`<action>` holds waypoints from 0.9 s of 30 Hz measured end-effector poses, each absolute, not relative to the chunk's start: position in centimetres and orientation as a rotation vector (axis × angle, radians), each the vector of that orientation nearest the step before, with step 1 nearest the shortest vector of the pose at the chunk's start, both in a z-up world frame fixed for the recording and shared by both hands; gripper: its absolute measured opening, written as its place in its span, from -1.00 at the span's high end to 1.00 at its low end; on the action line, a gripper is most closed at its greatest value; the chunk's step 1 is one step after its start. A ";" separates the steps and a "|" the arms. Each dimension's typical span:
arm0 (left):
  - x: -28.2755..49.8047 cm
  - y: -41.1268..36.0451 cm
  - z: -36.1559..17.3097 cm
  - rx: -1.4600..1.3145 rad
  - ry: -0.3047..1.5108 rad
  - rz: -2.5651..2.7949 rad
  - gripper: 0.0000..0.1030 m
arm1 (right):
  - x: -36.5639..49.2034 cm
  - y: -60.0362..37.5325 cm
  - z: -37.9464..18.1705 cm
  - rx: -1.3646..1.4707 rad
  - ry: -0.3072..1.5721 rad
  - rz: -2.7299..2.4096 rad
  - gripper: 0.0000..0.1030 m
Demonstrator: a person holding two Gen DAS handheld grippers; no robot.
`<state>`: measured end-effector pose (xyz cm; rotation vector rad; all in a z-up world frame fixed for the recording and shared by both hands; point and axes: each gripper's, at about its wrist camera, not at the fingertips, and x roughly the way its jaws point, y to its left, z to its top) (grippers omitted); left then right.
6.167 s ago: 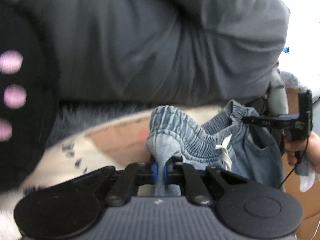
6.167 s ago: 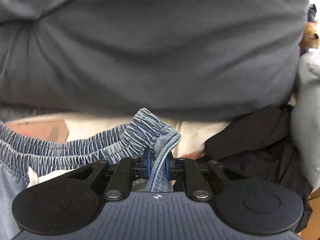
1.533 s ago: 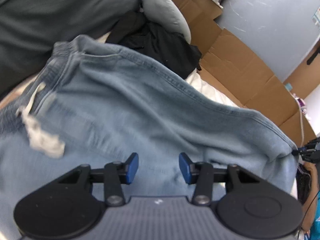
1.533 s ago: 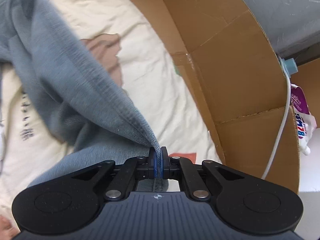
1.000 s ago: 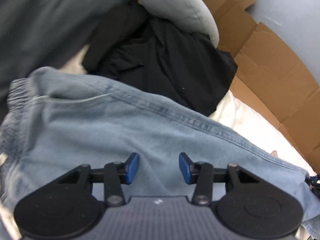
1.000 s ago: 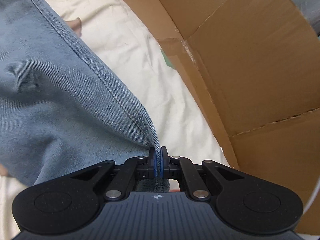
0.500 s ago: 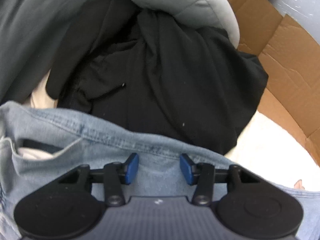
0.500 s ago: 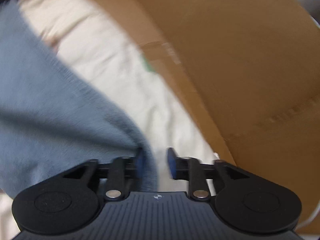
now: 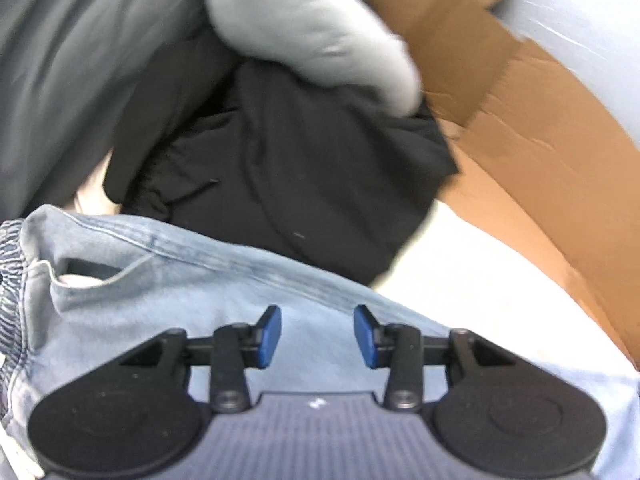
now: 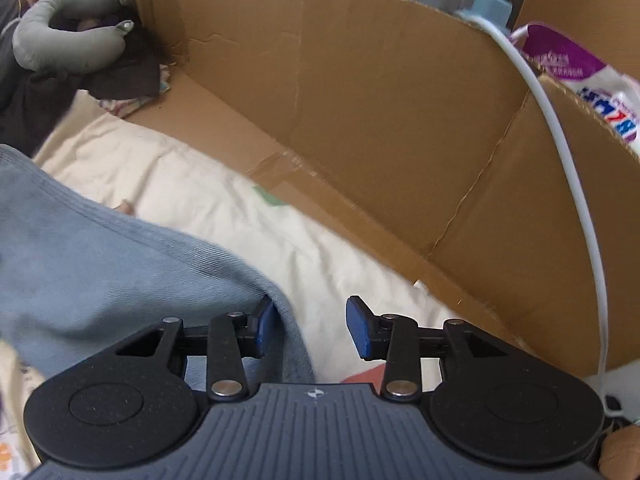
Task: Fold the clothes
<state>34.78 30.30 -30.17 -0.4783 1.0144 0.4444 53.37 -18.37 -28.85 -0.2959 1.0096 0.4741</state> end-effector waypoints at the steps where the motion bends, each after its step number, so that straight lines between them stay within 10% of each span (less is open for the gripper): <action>1: 34.4 29.5 -29.7 -0.474 1.014 0.425 0.16 | 53.3 -18.6 -28.7 -0.287 1.031 0.491 0.08; 27: 27.1 14.2 -29.1 -0.466 1.051 0.244 0.13 | 41.7 -28.9 -37.2 0.097 0.946 0.228 0.07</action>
